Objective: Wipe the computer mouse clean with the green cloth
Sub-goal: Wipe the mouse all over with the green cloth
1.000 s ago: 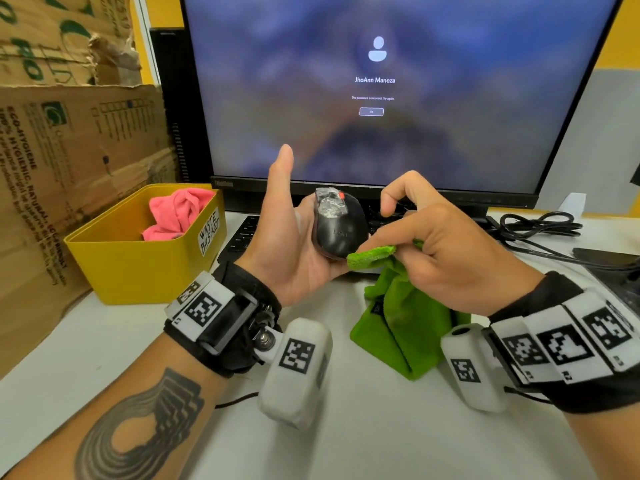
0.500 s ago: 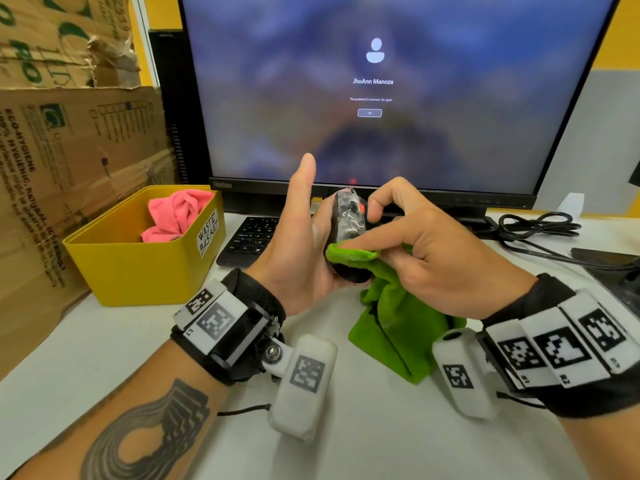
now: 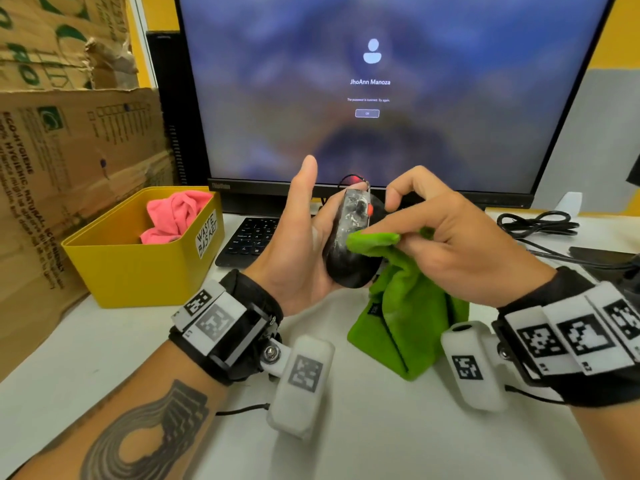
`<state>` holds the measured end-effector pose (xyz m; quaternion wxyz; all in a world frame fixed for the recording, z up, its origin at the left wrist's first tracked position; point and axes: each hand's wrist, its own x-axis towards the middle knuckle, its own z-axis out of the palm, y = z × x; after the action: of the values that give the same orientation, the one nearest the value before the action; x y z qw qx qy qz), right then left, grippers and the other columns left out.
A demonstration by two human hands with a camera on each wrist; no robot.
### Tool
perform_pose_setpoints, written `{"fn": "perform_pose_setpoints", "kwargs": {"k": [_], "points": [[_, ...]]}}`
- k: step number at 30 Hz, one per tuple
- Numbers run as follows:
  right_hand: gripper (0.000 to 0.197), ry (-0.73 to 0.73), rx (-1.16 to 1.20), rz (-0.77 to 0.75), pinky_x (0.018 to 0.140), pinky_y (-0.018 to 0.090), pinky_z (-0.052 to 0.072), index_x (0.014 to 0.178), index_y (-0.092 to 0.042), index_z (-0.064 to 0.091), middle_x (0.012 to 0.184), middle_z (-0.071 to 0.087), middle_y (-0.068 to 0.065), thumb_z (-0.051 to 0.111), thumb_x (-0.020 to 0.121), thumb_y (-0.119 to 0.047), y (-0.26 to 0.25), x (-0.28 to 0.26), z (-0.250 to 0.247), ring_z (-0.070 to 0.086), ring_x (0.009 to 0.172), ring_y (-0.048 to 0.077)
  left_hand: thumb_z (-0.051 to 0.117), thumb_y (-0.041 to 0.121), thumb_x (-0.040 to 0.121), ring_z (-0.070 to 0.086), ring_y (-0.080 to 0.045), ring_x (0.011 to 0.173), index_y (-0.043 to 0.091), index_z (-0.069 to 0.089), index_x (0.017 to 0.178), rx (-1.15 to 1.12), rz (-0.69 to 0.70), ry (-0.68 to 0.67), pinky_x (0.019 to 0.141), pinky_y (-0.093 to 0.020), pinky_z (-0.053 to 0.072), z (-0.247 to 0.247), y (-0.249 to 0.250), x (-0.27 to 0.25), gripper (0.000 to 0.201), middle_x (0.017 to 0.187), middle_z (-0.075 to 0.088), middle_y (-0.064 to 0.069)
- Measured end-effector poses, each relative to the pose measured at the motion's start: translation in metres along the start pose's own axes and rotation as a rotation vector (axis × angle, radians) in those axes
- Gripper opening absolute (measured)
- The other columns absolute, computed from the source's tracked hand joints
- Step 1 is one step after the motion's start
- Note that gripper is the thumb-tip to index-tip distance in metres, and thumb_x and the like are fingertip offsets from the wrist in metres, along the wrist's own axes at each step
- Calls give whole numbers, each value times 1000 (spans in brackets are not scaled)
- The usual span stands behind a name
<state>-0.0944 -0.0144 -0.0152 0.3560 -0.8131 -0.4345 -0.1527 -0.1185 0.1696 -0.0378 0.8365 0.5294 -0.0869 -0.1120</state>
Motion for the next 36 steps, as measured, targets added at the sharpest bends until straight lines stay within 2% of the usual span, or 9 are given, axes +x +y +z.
{"fn": "perform_pose_setpoints", "kwargs": {"k": [4, 7, 11, 14, 18, 21, 29, 32, 36], "points": [[22, 157, 121, 73, 75, 17, 42, 85, -34, 78, 94, 54, 1, 64, 81, -16, 1, 0, -20, 56, 84, 7, 27, 90, 85, 57, -37, 136, 34, 54, 147, -8, 16, 16, 108, -52, 50, -3, 4, 1, 88, 150, 60, -6], [27, 300, 200, 128, 72, 22, 47, 80, -35, 80, 83, 62, -2, 66, 82, -12, 8, 1, -28, 59, 79, 6, 23, 90, 86, 66, -28, 104, 36, 55, 147, -10, 36, 47, 78, -36, 58, -6, 10, 1, 87, 144, 64, -3], [35, 318, 425, 325, 57, 24, 56, 86, -14, 76, 68, 75, -2, 50, 96, 7, 9, 2, -30, 69, 61, 8, 21, 90, 87, 64, -27, 95, 35, 56, 146, -16, 36, 43, 79, -37, 57, -6, 11, 0, 87, 127, 68, -2], [30, 345, 467, 445, 51, 24, 48, 81, -9, 72, 52, 64, -8, 50, 101, -6, 11, 2, -33, 56, 44, 4, 20, 89, 87, 66, -27, 92, 36, 54, 148, 2, 27, 33, 74, -36, 58, -6, 11, -1, 88, 126, 69, -2], [28, 421, 605, 578, 91, 57, 57, 94, -2, 77, 97, 78, 18, 66, 88, -26, 13, 5, -36, 75, 88, 35, 21, 89, 88, 64, -27, 90, 35, 55, 147, 6, 22, 30, 71, -35, 58, -6, 11, -1, 87, 122, 68, -3], [52, 441, 713, 654, 101, 66, 48, 115, 6, 71, 119, 71, 28, 70, 78, -32, 8, 4, -38, 66, 113, 48, 21, 88, 88, 64, -27, 86, 34, 56, 146, 13, 13, 37, 72, -35, 54, -5, 11, -1, 86, 113, 70, -2], [62, 450, 856, 674, 95, 53, 53, 122, 13, 62, 116, 66, 31, 68, 71, -23, 7, 5, -32, 65, 102, 48, 24, 85, 90, 63, -27, 80, 33, 57, 145, -24, 20, 23, 68, -33, 54, -3, 10, -3, 83, 117, 65, -6], [51, 430, 867, 696, 99, 59, 53, 125, 14, 60, 128, 63, 34, 62, 87, -20, 5, 5, -29, 63, 116, 49, 24, 84, 90, 67, -28, 74, 32, 59, 143, -31, 16, 13, 64, -33, 58, -3, 11, -4, 82, 113, 69, -7], [27, 459, 724, 652, 83, 57, 56, 96, 4, 64, 94, 61, 29, 60, 92, -23, 4, 8, -22, 64, 86, 44, 22, 87, 89, 62, -29, 83, 36, 59, 142, 40, 14, 30, 74, -37, 48, -3, 11, -3, 83, 115, 68, -7]]}}
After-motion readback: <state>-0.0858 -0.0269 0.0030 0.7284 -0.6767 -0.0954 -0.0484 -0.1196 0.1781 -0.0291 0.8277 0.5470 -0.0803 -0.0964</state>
